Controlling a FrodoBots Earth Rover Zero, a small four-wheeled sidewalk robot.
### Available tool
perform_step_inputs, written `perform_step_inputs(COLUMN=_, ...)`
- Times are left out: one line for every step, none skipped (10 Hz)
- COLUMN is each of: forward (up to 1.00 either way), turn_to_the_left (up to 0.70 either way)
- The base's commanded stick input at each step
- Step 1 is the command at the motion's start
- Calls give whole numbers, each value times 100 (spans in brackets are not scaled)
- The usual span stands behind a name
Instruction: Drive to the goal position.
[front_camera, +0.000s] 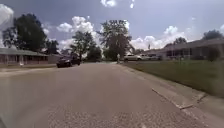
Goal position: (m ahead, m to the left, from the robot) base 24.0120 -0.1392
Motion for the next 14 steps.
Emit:
perform_step_inputs(forward=70, turn_to_the_left=0)
perform_step_inputs(forward=70, turn_to_the_left=0)
perform_step_inputs(forward=70, turn_to_the_left=0)
perform_step_inputs(forward=70, turn_to_the_left=0)
perform_step_inputs(forward=70, turn_to_the_left=0)
perform_step_inputs(forward=70, turn_to_the_left=0)
perform_step_inputs(forward=70, turn_to_the_left=0)
perform_step_inputs(forward=70, turn_to_the_left=0)
perform_step_inputs(forward=70, turn_to_the_left=0)
perform_step_inputs(forward=70, turn_to_the_left=0)
perform_step_inputs(forward=70, turn_to_the_left=0)
perform_step_inputs(forward=70, turn_to_the_left=0)
perform_step_inputs(forward=70, turn_to_the_left=0)
perform_step_inputs(forward=70, turn_to_the_left=0)
